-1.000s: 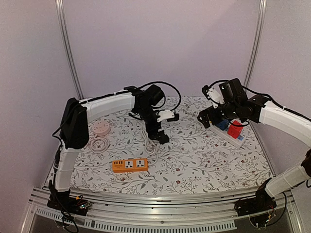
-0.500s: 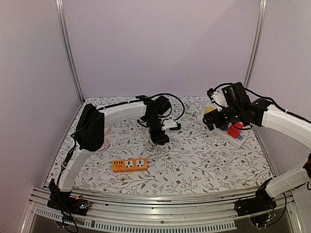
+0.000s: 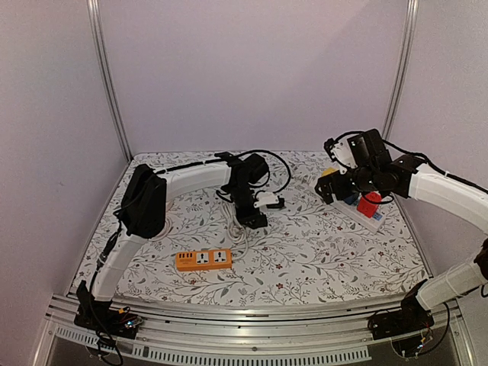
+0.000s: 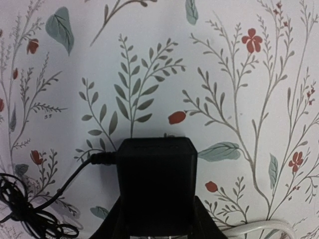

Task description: Insert the plug

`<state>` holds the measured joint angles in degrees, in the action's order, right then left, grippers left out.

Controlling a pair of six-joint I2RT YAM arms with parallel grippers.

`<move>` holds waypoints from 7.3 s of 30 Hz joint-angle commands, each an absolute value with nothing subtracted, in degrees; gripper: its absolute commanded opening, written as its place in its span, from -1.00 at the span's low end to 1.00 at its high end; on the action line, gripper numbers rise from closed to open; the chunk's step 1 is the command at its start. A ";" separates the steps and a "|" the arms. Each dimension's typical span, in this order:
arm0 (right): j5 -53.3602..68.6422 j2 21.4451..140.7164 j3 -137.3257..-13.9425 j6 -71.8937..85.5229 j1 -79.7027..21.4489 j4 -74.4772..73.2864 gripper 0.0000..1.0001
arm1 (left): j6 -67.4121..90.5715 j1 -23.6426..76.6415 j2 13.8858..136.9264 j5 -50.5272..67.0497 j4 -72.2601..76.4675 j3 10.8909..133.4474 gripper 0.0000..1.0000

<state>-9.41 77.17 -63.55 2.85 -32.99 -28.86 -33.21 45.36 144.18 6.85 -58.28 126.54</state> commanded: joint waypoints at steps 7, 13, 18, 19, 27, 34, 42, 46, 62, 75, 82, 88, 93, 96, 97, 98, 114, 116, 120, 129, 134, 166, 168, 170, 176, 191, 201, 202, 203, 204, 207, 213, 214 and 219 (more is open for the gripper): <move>9.08 75.75 -63.21 11.34 -30.58 -19.32 0.98 | -34.43 46.05 124.44 12.47 -59.09 118.17 -1.00; 20.30 77.20 -63.21 19.28 -30.75 -10.73 0.84 | -35.89 46.31 112.69 13.55 -61.09 110.40 -1.00; 26.03 83.96 -67.38 30.12 -35.36 -9.63 0.70 | -35.96 46.87 105.77 13.04 -60.19 105.21 -1.00; 26.79 84.64 -68.06 31.01 -36.64 -8.88 0.70 | -36.05 46.97 105.06 12.95 -60.13 104.80 -1.00; 30.91 86.16 -67.49 35.84 -39.24 -2.17 0.68 | -34.30 47.02 101.07 16.57 -60.24 103.00 -1.00; 29.75 91.14 -67.89 43.37 -42.81 3.27 0.61 | -34.23 47.76 99.37 15.47 -57.46 100.02 -1.00; 34.51 96.77 -69.42 50.71 -44.85 12.65 0.51 | -33.83 47.90 100.04 13.58 -56.34 100.35 -1.00; 35.90 99.42 -70.69 50.94 -45.58 12.70 0.27 | -33.54 47.90 100.66 12.27 -55.78 100.52 -1.00; 38.29 101.11 -71.81 50.76 -44.48 11.20 -1.00 | -34.72 47.90 101.20 9.64 -55.58 98.40 0.32; -5.77 93.86 -88.36 21.16 -37.97 -44.63 -1.00 | -40.35 39.42 86.56 5.28 -46.47 63.08 0.99; -21.05 91.93 -89.44 17.23 -37.95 -55.55 -1.00 | -40.31 39.38 90.61 4.48 -41.12 56.72 0.99; -13.07 90.70 -86.09 16.13 -37.80 -53.94 -1.00 | -41.98 39.42 93.31 9.29 -40.14 55.88 0.99; -10.29 90.07 -83.52 15.00 -37.81 -51.68 -1.00 | -42.86 39.64 95.90 9.43 -40.58 55.12 0.73; -9.38 89.34 -82.38 13.74 -37.88 -50.68 -1.00 | -43.04 40.08 96.62 9.30 -40.47 55.34 0.33; -8.75 89.11 -81.65 13.26 -37.81 -50.10 -1.00 | -43.18 40.41 96.72 9.52 -40.50 55.44 0.18; -8.05 88.77 -80.86 12.39 -37.87 -49.45 -1.00 | -43.42 40.94 96.69 9.98 -40.48 55.58 0.03; 12.73 89.00 -66.10 -8.10 -46.13 -32.13 -1.00 | -43.95 50.41 105.96 13.51 -39.97 67.20 -0.01; 14.32 90.10 -66.70 -8.40 -46.58 -31.51 -1.00 | -44.19 50.90 105.60 13.61 -40.24 67.77 0.19; 20.15 91.32 -65.92 -6.04 -46.61 -26.59 -1.00 | -44.49 50.83 102.91 12.87 -40.57 66.87 0.55; 29.86 90.41 -70.56 -12.83 -46.84 -24.79 -1.00 | -45.32 45.90 94.41 18.65 -46.45 71.32 0.85; 34.42 89.48 -80.54 -17.84 -46.79 -32.60 -1.00 | -43.29 40.85 92.65 25.63 -48.10 77.95 0.98; 44.88 88.62 -88.05 -16.83 -48.60 -29.76 -1.00 | -37.63 38.61 98.72 34.85 -42.68 80.92 -0.22; 44.33 87.73 -87.21 -16.66 -48.56 -29.57 -1.00 | -37.69 38.50 98.69 34.63 -42.71 81.03 -0.55; 43.38 87.02 -86.27 -16.66 -48.59 -29.58 -1.00 | -37.82 38.50 97.91 34.51 -43.12 81.04 -0.97; 37.51 87.94 -85.65 -19.02 -49.08 -32.44 -1.00 | -35.76 37.62 93.85 28.43 -42.86 80.56 -1.00; 40.13 93.19 -90.43 -22.72 -49.68 -33.81 -1.00 | -45.54 33.81 90.59 39.94 -44.44 73.94 -0.05; 41.29 87.91 -92.66 -15.26 -50.40 -29.67 -1.00 | -51.21 26.66 81.74 36.41 -71.61 90.04 0.43; 40.25 87.33 -92.57 -15.02 -50.92 -29.53 -1.00 | -52.49 26.64 79.27 33.71 -73.44 89.57 0.48; 39.56 87.07 -92.66 -15.12 -51.47 -29.52 -1.00 | -53.31 26.65 76.50 31.44 -74.07 88.74 0.56; 39.52 86.94 -92.99 -15.23 -51.84 -29.34 -1.00 | -53.88 26.71 74.06 29.86 -74.10 87.90 0.63; 40.74 87.48 -94.58 -15.25 -52.85 -28.68 -1.00 | -55.23 26.85 68.76 30.68 -72.29 85.15 0.90; 41.94 87.00 -95.72 -16.76 -54.27 -28.42 -1.00 | -46.92 30.88 70.93 38.03 -61.64 82.41 0.99; 42.15 86.59 -95.59 -16.82 -54.29 -28.39 -1.00 | -46.16 31.57 72.00 38.87 -60.53 82.55 0.99; 42.67 84.01 -93.84 -17.69 -54.49 -26.68 -1.00 | -42.00 35.05 77.18 35.74 -55.73 84.46 0.89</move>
